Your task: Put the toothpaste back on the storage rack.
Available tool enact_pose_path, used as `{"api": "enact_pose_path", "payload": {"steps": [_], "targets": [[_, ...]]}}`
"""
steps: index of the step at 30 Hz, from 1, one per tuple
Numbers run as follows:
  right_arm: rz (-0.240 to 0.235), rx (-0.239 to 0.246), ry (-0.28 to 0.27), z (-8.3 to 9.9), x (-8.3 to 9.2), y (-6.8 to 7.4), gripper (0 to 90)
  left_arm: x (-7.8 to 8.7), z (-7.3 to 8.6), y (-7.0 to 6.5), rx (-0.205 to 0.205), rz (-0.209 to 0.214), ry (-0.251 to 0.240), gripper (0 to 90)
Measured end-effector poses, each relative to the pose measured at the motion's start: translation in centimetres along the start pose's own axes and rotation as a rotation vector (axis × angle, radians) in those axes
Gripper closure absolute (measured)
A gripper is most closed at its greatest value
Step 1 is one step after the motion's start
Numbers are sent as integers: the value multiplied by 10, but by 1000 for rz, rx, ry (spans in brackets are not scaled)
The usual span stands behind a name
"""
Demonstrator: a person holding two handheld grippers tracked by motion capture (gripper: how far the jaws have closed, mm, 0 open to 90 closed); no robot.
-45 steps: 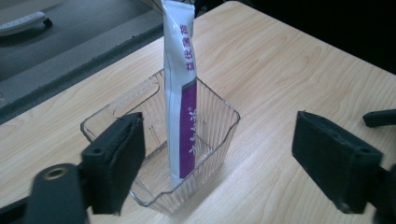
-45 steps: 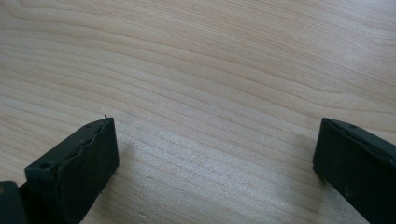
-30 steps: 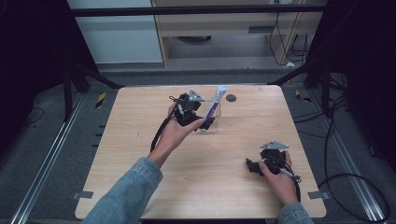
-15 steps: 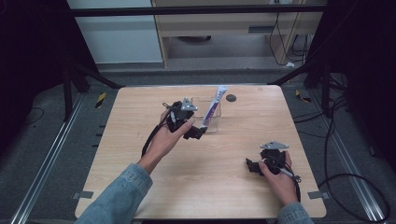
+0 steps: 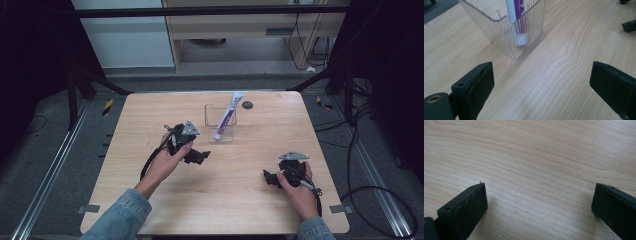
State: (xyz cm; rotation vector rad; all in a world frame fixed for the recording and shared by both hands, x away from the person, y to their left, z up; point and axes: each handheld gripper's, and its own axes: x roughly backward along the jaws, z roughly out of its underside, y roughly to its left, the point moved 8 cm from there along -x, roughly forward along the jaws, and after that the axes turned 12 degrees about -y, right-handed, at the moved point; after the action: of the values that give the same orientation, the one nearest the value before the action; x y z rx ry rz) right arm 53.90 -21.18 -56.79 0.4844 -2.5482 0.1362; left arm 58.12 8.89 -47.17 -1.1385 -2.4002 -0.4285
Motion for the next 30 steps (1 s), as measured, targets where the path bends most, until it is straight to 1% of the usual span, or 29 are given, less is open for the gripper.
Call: {"api": "enact_pose_path", "payload": {"steps": [1, 2, 3, 6, 9, 10, 11, 12, 13, 14, 15, 16, 17, 18, 19, 20, 23, 24, 25, 26, 27, 30], "targets": [[0, 0, 0, 0, 0, 0, 5, 1, 2, 1, -2, -5, -2, 52], [1, 0, -1, 0, 0, 0, 5, 3, 7, 3, 1, -15, -6, 53], [1, 0, -1, 0, 0, 0, 5, 3, 7, 3, 1, -15, -6, 54], [3, -2, 0, 0, 0, 0, 5, 5, 18, 4, 18, -15, -14, 54], [2, -2, 0, 0, 0, 0, 5, 5, 32, 4, 31, -18, -1, 54], [3, -2, 0, 0, 0, 0, 5, 6, 42, 4, 45, -18, 6, 54], [3, -2, 0, 0, 0, 0, 5, 6, 42, 4, 45, -18, 6, 54], [2, -3, 0, 0, 0, 0, 5, 6, 53, 4, 48, -21, 22, 54], [2, -2, 0, 0, 0, 0, 5, 6, 53, 4, 48, -21, 22, 54], [2, -2, 0, 0, 0, 0, 5, 7, 58, 5, 54, -23, 28, 54], [2, -3, 0, 0, 0, 0, 6, 9, 67, 7, 62, -28, 41, 54], [2, -3, 0, 0, 0, 0, 6, 9, 67, 7, 62, -28, 41, 55], [3, -3, 0, 0, 0, 0, 5, 11, 72, 8, 65, -30, 46, 55], [3, -3, 0, 0, 0, 0, 5, 13, 76, 10, 63, -34, 53, 54], [3, -3, 0, 0, 0, 0, 6, 19, 83, 15, 71, -49, 59, 53], [3, -3, 0, 0, 0, 0, 6, 19, 83, 15, 71, -49, 59, 53], [3, -2, 0, 0, 0, 0, 5, 28, 93, 24, 91, -72, 65, 53], [3, -3, 0, 0, 0, 0, 5, 32, 100, 32, 105, -96, 64, 53], [3, -3, 0, 0, 0, 0, 5, 34, 104, 36, 115, -113, 68, 55], [3, -2, 0, 0, 0, 0, 5, 34, 104, 36, 115, -113, 68, 59], [3, -3, 0, 0, 0, 0, 5, 35, 107, 38, 124, -122, 66, 59], [3, -3, 0, 0, 0, 0, 5, 38, 111, 45, 125, -144, 60, 58]]}}
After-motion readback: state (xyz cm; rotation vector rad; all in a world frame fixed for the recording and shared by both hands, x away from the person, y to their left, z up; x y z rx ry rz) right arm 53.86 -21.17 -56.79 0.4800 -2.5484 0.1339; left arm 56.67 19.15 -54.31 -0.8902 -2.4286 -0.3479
